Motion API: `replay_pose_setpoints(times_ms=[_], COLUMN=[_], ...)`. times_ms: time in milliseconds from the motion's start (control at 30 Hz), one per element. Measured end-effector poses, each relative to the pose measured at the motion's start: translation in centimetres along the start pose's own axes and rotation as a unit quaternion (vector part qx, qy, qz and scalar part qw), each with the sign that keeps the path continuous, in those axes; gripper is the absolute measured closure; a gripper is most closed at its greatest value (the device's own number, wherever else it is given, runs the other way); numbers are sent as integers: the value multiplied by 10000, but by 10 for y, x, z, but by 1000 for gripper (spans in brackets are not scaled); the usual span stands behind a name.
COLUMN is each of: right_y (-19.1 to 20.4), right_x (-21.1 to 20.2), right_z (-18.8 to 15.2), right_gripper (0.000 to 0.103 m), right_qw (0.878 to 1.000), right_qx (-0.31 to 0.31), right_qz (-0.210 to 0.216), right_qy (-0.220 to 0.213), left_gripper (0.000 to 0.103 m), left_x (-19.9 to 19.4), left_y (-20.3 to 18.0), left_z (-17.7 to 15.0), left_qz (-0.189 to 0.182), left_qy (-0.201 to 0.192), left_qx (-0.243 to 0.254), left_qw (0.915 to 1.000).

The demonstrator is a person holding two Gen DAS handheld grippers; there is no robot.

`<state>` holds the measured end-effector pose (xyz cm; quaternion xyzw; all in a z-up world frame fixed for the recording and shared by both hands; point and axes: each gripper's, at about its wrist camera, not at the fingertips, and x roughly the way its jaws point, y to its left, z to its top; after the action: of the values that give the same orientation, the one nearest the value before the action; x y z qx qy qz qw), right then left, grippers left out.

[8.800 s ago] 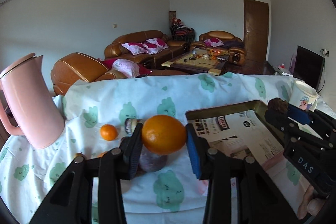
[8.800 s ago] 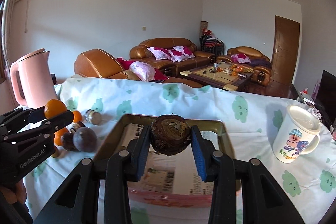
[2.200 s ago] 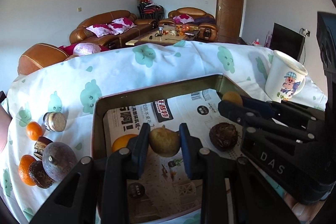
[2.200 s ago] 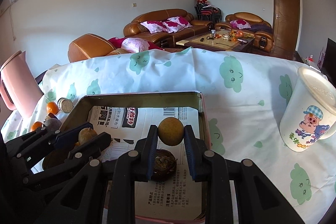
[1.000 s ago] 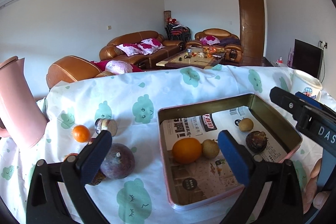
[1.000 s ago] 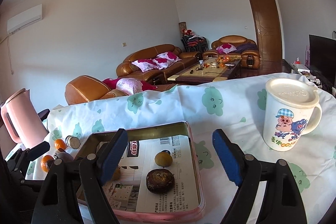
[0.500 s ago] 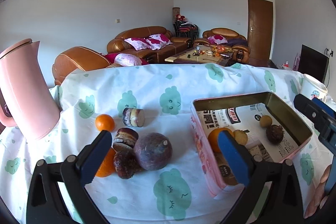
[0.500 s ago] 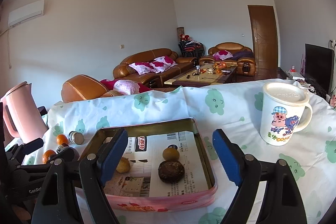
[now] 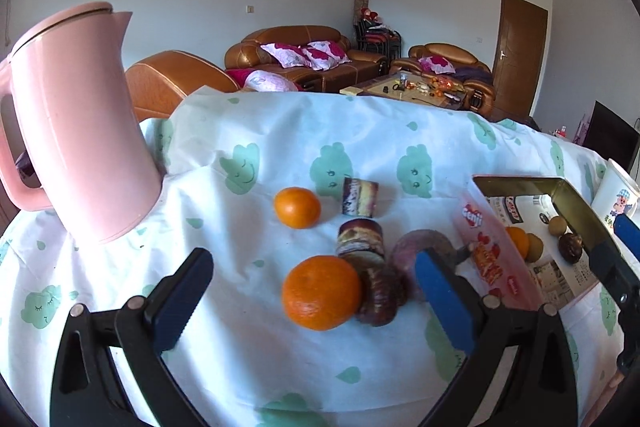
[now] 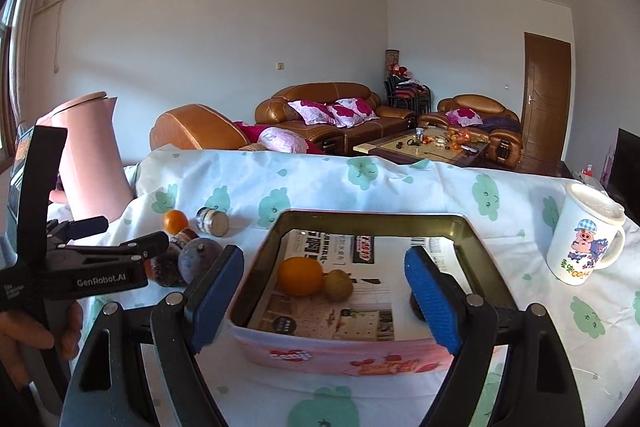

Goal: Organize fruits
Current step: 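Grasp a large orange with the left tool while the right tool grasps a dark brown fruit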

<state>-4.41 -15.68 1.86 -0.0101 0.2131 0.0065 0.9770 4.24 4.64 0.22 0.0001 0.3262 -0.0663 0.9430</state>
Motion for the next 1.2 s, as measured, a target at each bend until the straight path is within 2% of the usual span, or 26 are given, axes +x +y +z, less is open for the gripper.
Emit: replay_pose_setpoints(times_ms=[167,267,467,667,733,800,867,900,933,967,1000,1100,1200], right_y=[34,48,56,48,46,45,44,43,43,42,42,43,45], right_x=[4,7,7,12,14,16,17,17,17,18,18,18,19], right_z=[-1,-3,-4,-5,-5,-5,-5,-5,-5,-5,-5,-5,-6], right_gripper=[19,19,19,19,19,19,19,19,19,19,19,19,19], right_qw=[9992,9981,9968,9960,9954,9951,9948,9946,9945,9944,9942,9941,9928], right_qx=[-308,-448,-496,-222,-156,-100,-60,-52,-49,-48,-47,-53,-101], right_qz=[225,348,573,739,789,811,833,846,858,866,877,889,972], right_qy=[141,224,263,450,514,563,582,591,601,608,614,620,693], left_gripper=[0,1,6,8,11,23,27,37,38,44,54,54,55], left_x=[3,5,12,30,37,49,52,53,54,53,52,51,44], left_y=[34,43,23,5,-1,-4,-3,-3,-3,-1,0,7,24], left_z=[-1,-2,-3,-2,-3,-4,-2,-2,-2,-2,-1,-1,0], left_qz=[242,83,-125,-429,-514,-557,-540,-589,-620,-668,-796,-860,-701], left_qy=[96,209,381,700,884,1196,1195,1207,1238,1209,1185,1164,958], left_qx=[-1,-21,435,470,529,556,491,449,426,392,353,176,-208], left_qw=[9997,9997,9982,9955,9934,9897,9902,9899,9894,9896,9891,9893,9927])
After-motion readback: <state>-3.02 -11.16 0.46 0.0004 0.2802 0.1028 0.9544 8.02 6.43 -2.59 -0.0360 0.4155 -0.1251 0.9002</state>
